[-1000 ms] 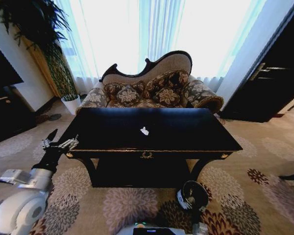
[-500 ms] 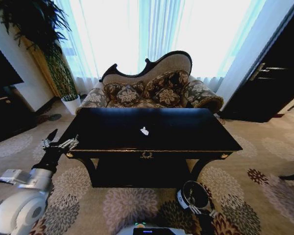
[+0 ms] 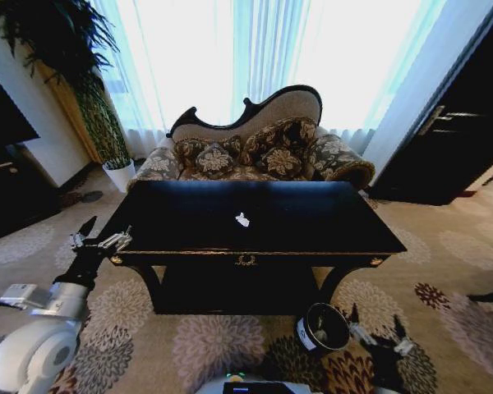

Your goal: Move to the front of the table and place the trash on the table into the trash bin.

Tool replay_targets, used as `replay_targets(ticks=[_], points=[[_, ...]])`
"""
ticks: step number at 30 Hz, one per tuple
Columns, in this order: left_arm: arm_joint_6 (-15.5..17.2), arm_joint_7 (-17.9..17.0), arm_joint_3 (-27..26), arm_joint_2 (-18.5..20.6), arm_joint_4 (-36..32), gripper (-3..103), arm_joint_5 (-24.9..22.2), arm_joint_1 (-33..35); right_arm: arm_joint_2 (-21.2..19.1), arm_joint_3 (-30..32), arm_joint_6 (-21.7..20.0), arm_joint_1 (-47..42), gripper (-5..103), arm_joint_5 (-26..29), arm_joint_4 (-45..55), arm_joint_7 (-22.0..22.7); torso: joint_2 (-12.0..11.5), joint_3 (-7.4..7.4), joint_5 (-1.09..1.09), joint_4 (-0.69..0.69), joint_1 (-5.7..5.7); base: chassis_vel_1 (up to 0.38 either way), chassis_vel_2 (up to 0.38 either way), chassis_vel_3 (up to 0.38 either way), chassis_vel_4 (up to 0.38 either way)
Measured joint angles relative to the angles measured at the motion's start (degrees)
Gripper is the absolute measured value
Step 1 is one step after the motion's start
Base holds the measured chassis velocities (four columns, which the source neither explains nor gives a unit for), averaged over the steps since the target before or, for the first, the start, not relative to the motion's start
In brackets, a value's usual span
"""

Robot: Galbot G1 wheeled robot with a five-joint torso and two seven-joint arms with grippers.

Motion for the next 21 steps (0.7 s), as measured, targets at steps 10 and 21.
replay_targets(ticks=[10,21], points=[[0.0,0.0,0.0,0.0,0.0,100,0.0,0.0,-1.44,0.1,-12.83,0.77,100,0.73,12.51,-2.22,0.0,0.0,0.0,0.0,0.0,0.0,0.0,0.0,0.0],[0.0,0.0,0.0,0.0,0.0,100,0.0,0.0,-9.67,-5.28,-35.6,9.15,100,6.71,24.11,-1.67,-0.01,0.0,-0.01,0.01,0.01,0.0,0.0,0.0,0.0]])
